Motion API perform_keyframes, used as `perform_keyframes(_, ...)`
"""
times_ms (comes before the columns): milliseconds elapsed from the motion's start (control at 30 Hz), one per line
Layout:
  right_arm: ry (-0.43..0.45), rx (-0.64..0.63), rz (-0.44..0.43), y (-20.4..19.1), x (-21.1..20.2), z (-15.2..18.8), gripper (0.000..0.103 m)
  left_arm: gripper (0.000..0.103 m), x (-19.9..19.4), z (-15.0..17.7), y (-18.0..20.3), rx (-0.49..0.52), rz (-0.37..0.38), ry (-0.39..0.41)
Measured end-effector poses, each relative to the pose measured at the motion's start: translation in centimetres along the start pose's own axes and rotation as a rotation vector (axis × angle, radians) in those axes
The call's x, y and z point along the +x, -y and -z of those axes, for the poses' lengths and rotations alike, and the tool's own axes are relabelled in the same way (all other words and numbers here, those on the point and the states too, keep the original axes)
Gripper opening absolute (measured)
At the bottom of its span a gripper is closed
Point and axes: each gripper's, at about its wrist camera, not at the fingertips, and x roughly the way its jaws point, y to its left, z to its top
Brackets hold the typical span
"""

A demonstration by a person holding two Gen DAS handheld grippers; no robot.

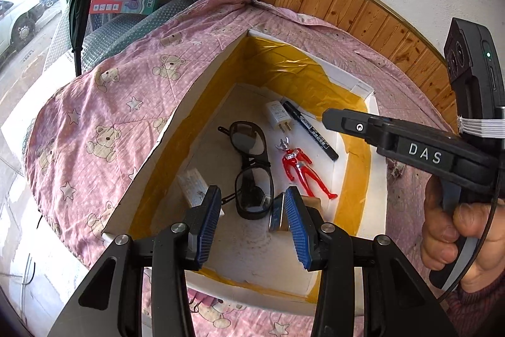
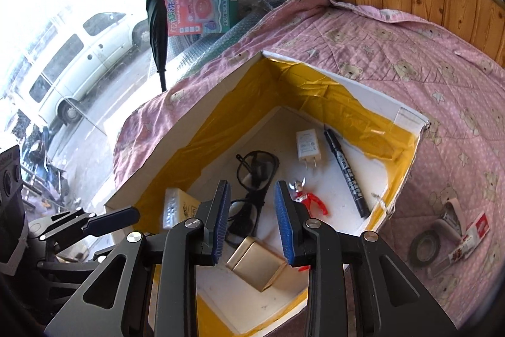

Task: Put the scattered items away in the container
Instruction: 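Withdraw both tools from the box toward the tape roll and stapler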

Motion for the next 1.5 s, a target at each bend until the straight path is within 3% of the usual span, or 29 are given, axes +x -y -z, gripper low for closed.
perform_keyframes(367,0.042,0.097,-0.044,-0.9,-3.9,6.4,0.031,0.044,-3.7,1.9,3.6,0.076,0.042,0.031)
perform_keyframes(933,0.108,0.268,-0.071,1.5,-9.7,15.4,0.03,0.044,-7.1,5.7,10.8,0.211,0.118,0.032)
perform_keyframes(1500,0.151,0.414,-0.025,6.1,-13.4,22.2,0.031,0.044,-5.4,8.8,17.0,0.296,0.174,-0.032)
